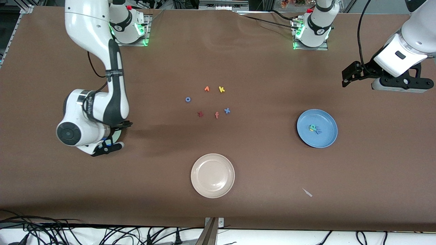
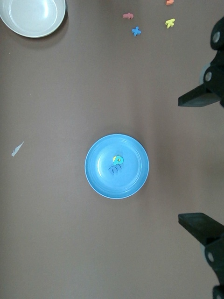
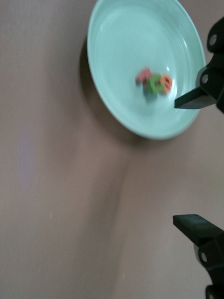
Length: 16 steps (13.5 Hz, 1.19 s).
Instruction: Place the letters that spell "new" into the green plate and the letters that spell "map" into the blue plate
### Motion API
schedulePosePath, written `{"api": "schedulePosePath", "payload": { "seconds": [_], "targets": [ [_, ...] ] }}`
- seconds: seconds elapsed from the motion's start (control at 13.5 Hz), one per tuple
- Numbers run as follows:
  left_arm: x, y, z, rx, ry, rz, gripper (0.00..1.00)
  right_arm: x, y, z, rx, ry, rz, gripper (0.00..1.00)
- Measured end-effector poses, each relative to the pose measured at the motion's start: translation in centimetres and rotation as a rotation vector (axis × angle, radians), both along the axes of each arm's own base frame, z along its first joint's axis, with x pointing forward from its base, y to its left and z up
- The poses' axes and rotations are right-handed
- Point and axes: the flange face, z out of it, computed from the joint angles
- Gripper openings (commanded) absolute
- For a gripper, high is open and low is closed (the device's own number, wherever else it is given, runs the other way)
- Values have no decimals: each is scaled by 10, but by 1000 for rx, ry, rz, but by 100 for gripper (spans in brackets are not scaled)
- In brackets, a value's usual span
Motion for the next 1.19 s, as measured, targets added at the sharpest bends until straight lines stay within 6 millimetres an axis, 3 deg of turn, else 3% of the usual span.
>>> {"api": "schedulePosePath", "payload": {
  "seconds": [0.22, 0.37, 0.74, 1.04, 1.19],
  "targets": [
    [0, 0, 0, 0, 1, 0, 100, -11, 52, 4, -42, -7, -48, 100],
    [0, 0, 0, 0, 1, 0, 100, -17, 72, 4, -62, -13, -73, 100],
    [0, 0, 0, 0, 1, 0, 100, -18, 78, 10, -57, -18, -76, 100],
    [0, 0, 0, 0, 1, 0, 100, -22, 88, 42, -43, -40, 21, 100],
    [0, 0, 0, 0, 1, 0, 100, -23, 84, 63, -38, -73, 74, 100]
  ]
}}
